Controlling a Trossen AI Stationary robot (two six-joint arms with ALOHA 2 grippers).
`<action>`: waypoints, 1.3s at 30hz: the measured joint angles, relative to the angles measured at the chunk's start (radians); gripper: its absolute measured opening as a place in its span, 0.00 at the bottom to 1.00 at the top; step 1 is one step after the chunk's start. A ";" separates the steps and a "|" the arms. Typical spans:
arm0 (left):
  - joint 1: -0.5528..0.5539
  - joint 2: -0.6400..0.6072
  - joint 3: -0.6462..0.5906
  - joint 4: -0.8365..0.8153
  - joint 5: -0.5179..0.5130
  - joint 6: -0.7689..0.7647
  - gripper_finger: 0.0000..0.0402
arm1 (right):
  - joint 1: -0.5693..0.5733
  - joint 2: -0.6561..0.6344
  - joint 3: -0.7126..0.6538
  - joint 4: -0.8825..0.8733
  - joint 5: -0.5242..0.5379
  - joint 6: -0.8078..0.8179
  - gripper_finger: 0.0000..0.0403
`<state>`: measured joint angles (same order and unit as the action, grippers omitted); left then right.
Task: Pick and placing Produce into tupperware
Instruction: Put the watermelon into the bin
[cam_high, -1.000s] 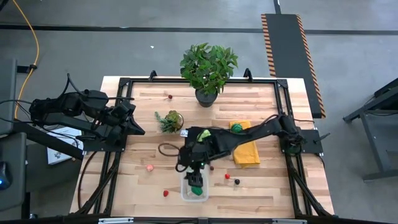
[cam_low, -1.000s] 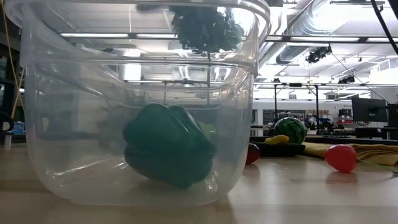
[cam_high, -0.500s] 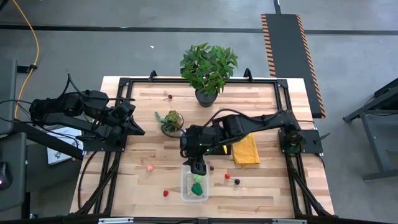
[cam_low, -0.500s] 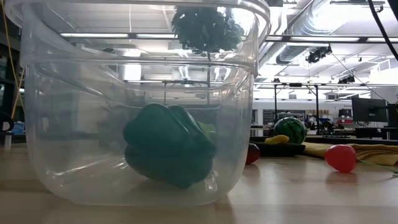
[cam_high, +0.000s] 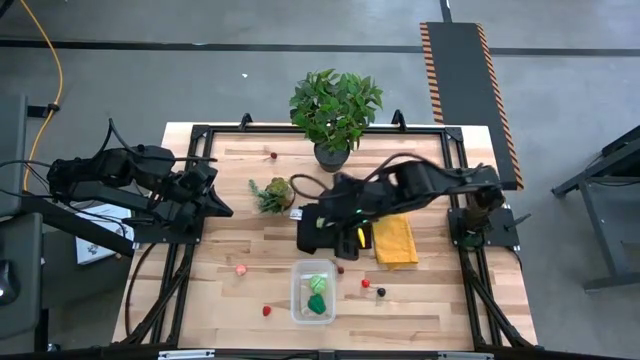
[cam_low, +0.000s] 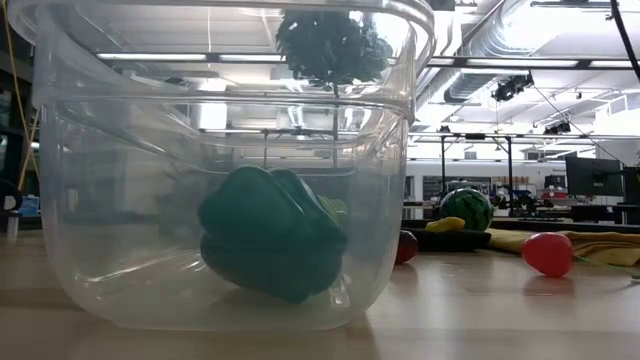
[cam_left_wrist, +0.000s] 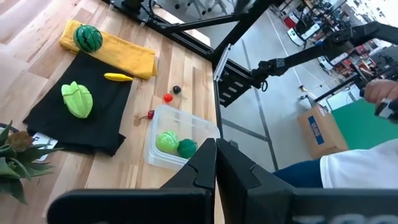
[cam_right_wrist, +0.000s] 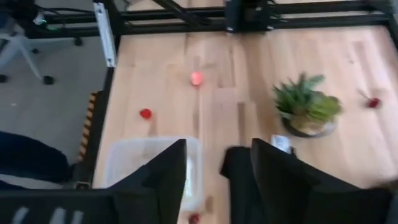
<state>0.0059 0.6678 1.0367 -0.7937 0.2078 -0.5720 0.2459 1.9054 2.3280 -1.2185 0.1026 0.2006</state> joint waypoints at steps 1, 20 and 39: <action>0.000 0.000 0.000 0.000 -0.008 0.000 0.00 | 0.000 -0.013 0.000 -0.019 0.008 0.000 0.39; 0.000 0.000 0.000 0.001 -0.131 -0.043 0.00 | -0.005 -0.359 -0.400 0.066 0.093 0.011 0.33; 0.000 0.040 0.000 0.010 -0.228 -0.117 0.00 | -0.003 -0.957 -1.410 0.796 -0.006 0.518 0.33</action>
<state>0.0063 0.7077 1.0367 -0.7837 -0.0200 -0.6894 0.2424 0.9482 0.9183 -0.4222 0.0969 0.7185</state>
